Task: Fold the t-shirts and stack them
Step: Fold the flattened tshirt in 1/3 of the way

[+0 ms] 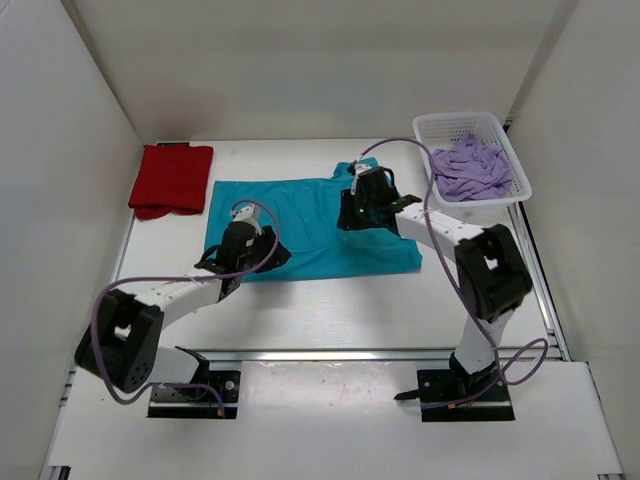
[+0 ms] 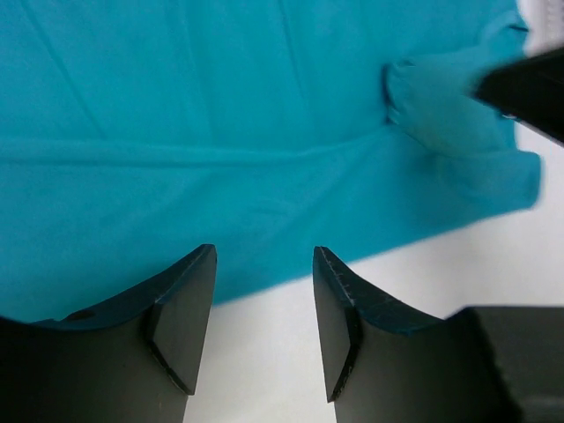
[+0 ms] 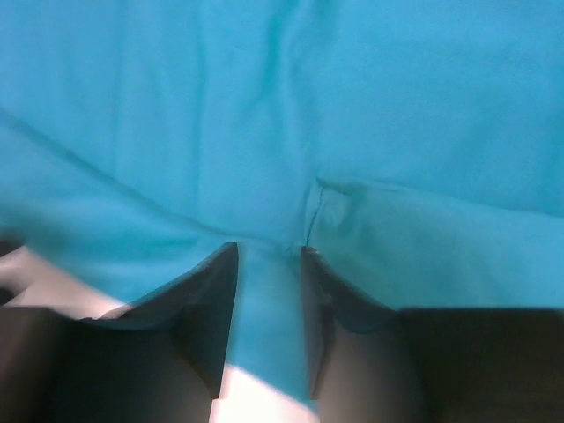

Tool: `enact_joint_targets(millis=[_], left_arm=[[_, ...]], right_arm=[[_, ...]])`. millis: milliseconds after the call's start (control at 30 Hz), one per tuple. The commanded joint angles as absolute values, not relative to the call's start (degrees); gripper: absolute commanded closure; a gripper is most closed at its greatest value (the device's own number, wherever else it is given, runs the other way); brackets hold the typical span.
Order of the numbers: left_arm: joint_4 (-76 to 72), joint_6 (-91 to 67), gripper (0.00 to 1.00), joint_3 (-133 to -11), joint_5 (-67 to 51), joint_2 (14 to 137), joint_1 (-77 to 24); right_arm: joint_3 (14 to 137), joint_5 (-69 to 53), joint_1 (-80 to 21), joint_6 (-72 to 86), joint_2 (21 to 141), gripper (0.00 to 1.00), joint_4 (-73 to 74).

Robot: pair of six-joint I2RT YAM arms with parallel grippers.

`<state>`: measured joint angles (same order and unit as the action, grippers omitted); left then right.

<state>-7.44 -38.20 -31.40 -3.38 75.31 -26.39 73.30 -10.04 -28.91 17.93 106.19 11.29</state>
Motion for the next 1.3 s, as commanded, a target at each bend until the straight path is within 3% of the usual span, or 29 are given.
enact_joint_targets(millis=[0,100,200,500,800,967,1167,1267], left_arm=[[-3.18,-33.50,0.42,-35.67,-0.19,79.62,-27.06],[-0.54,-31.56,0.43,-38.57,2.89,83.31,-30.14],[2.63,-29.54,0.44,-41.12,4.13,87.00,-32.25],[8.43,-28.48,0.44,-39.38,-0.87,89.48,-29.71],[8.00,-33.92,0.44,-21.74,-2.73,74.64,-36.12],[7.29,-41.21,0.43,-13.89,-3.78,65.22,-40.34],[12.57,-34.30,0.45,-27.91,-1.76,60.81,-30.97],[11.08,-31.73,0.49,-36.72,-4.31,66.33,-21.20]], right_arm=[[68.14,-10.20,-28.04,18.36,98.36,0.79,8.35],[60.67,-10.20,-29.09,18.98,95.64,0.95,6.60],[54.59,-9.23,-30.85,19.25,94.93,1.00,5.45],[44.14,-8.35,-31.64,19.51,94.66,1.00,4.57],[25.95,-7.29,-39.97,25.39,79.65,1.00,4.48],[23.11,-7.38,-44.03,29.27,69.72,1.00,9.05],[30.84,-13.52,-35.26,25.32,64.51,0.88,9.76],[35.84,-14.59,-28.24,24.00,66.43,0.91,7.22]])
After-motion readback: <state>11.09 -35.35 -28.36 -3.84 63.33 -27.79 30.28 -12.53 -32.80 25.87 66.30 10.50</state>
